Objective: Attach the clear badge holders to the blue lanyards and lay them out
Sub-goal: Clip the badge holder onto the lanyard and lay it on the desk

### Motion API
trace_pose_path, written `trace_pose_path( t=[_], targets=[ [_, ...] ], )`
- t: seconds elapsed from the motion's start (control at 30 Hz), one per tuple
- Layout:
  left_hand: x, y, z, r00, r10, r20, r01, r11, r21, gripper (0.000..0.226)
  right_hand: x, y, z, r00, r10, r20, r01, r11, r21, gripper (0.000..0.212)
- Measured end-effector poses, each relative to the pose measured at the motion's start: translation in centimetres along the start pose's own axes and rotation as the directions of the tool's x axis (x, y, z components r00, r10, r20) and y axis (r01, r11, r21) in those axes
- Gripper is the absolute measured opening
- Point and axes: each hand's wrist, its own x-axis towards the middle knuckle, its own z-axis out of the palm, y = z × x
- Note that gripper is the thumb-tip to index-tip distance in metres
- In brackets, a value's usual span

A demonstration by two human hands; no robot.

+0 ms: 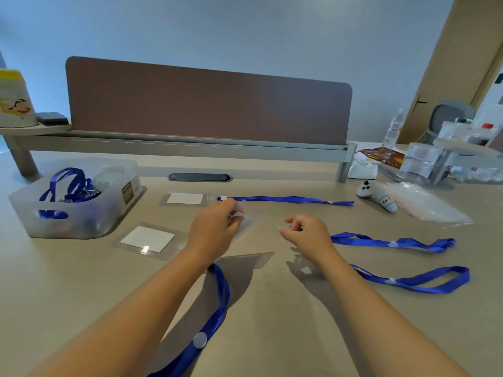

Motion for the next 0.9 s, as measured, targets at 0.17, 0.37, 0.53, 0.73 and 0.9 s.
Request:
trace_pose_path(
  t=[0.17,0.37,0.53,0.73,0.9],
  targets=[
    [-0.3,0.3,-0.5,1.000,0.008,-0.005,-0.008,1.000,0.003,0.010,-0.6,-0.7,0.0,0.996,0.026,0.087,-0.031,0.998,0.059,0.032],
    [-0.4,0.6,-0.7,1.000,-0.016,-0.009,0.016,1.000,-0.026,0.010,-0.8,-1.3,0.4,0.997,-0.021,0.077,0.018,0.999,0.044,0.015],
    [-0.3,1.2,-0.7,0.997,-0.063,-0.043,0.057,0.990,-0.126,0.013,-0.9,-2.3,0.7,0.996,-0.052,0.067,0.041,0.989,0.145,0.006],
    [-0.1,1.8,-0.6,0.992,-0.103,-0.067,0.092,0.985,-0.148,0.004,-0.9,-3.4,1.0,0.992,-0.127,0.013,0.122,0.973,0.198,0.011],
    [0.0,2.0,-0.2,0.997,-0.064,-0.048,0.055,0.984,-0.167,0.008,-1.1,-4.1,0.8,0.991,-0.132,-0.016,0.133,0.970,0.202,0.005]
  ],
)
